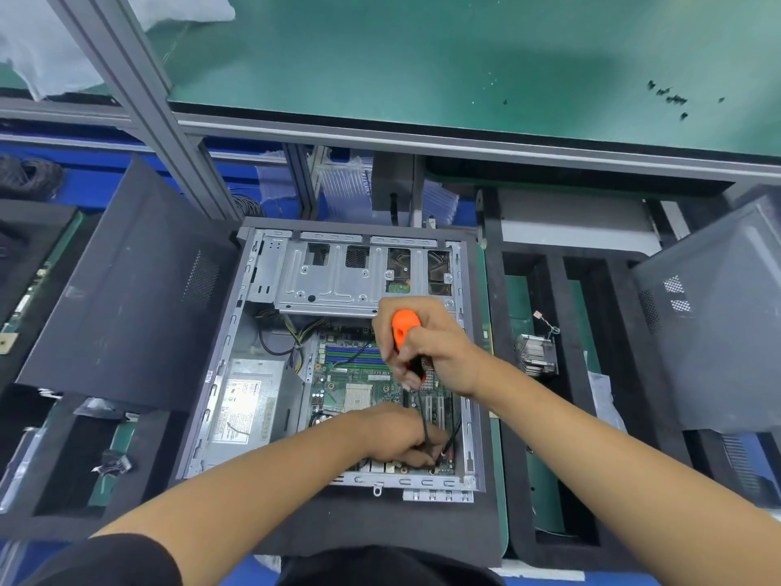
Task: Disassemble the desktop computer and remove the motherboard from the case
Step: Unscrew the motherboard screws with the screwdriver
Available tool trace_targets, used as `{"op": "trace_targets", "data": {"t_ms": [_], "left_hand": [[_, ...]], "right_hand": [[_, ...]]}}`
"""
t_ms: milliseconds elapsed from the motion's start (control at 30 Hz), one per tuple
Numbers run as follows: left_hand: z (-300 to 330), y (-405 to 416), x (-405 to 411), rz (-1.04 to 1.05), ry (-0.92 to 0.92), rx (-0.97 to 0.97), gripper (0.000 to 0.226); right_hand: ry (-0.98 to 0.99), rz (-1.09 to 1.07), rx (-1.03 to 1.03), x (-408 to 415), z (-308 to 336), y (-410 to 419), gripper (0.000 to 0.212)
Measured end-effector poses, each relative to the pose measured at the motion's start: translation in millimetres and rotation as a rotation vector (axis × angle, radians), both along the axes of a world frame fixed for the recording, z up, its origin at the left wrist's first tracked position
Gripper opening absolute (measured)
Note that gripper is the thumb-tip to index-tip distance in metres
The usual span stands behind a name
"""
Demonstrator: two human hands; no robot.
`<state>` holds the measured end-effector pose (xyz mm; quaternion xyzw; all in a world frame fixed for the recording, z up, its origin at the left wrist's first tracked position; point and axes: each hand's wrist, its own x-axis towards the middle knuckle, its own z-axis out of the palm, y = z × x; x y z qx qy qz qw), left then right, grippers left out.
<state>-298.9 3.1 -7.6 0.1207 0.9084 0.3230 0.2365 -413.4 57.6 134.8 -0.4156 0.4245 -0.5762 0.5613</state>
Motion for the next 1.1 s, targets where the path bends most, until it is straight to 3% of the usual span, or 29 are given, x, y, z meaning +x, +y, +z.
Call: {"op": "trace_targets", "data": {"t_ms": [133, 200, 300, 367, 433, 633, 800, 900, 1100], "left_hand": [[6, 1, -1, -0.010, -0.033, 0.005, 0.006], [10, 3, -1, -0.019, -0.041, 0.001, 0.006], [13, 4, -2, -0.027, -0.066, -0.013, 0.006], [15, 6, -3, -0.017, -0.091, -0.033, 0.006], [17, 8, -5, -0.013, -0.111, -0.042, 0.005], [26, 16, -10, 0.051, -0.237, -0.053, 0.012], [30, 23, -23, -0.063, -0.261, -0.113, 0.009], [31, 29, -27, -0.036, -0.277, -0.176, 0.014], [43, 34, -28, -0.049, -0.217, -0.216, 0.012]], "right_hand": [[0.192, 0.096, 0.119, -5, 21, 4, 0.011], [0.395, 0.130, 0.167, -11, 36, 4, 0.009], [0.941, 0.168, 0.195, -17, 61, 5, 0.009], [1.396, 0.151, 0.179, -21, 75, 8, 0.023], [1.591, 0.159, 0.194, -23, 86, 11, 0.027], [1.487, 0.367, 0.353, -10, 105, 14, 0.020], [1.433, 0.504, 0.399, -4, 118, 17, 0.008], [1.387, 0.600, 0.375, -1, 125, 21, 0.015], [1.661, 0.610, 0.299, 8, 127, 21, 0.023]]}}
